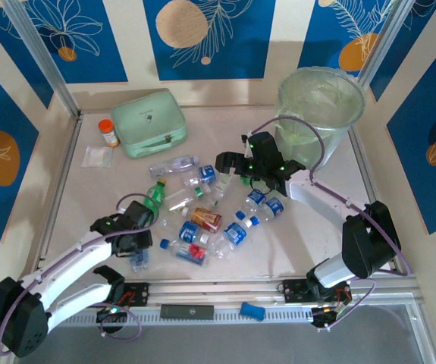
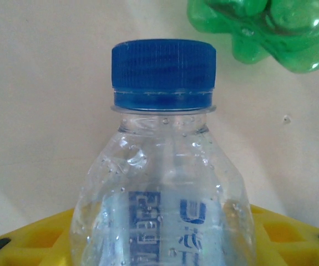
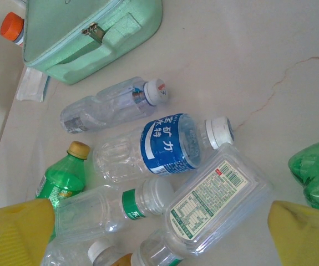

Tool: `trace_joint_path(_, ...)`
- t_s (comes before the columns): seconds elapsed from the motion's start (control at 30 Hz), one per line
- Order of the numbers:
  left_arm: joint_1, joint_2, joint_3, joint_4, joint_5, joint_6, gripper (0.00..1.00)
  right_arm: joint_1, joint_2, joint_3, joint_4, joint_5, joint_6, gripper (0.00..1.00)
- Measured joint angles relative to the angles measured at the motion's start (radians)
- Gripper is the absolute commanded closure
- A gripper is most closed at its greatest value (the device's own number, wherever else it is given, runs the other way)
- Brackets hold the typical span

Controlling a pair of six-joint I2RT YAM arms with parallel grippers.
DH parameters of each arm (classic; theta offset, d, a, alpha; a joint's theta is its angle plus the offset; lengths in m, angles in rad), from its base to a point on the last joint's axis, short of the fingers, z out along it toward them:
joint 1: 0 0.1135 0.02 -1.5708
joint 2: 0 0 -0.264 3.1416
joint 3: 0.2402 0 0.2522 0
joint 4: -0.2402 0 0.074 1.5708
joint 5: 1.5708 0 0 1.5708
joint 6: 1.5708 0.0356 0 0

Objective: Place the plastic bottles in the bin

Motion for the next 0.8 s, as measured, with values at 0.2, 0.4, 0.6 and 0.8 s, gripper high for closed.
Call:
trace_joint_path(0.2, 0.000, -0.034, 0.121, -0.032, -0.066, 0.032, 0.53, 0.005, 0.000, 0.000, 0.001, -0.019, -0.019, 0.01)
trace_joint_path(0.4, 0.000, -0.008, 0.300, 0.025, -0.098, 0.079, 0.53, 0.005, -0.004, 0.000, 0.037, -0.116, -0.068, 0.01)
trace_joint_path(0.6, 0.000, 0.102, 0.363, 0.236, -0.067, 0.074, 0.53, 0.033, -0.042, 0.000, 0.117, -0.261, -0.121, 0.01)
trace_joint_path(0.8, 0.001, 0.222, 0.370, 0.495, -0.005, 0.044, 0.53, 0.121, -0.061, -0.007, 0.208, -0.323, -0.147, 0.01)
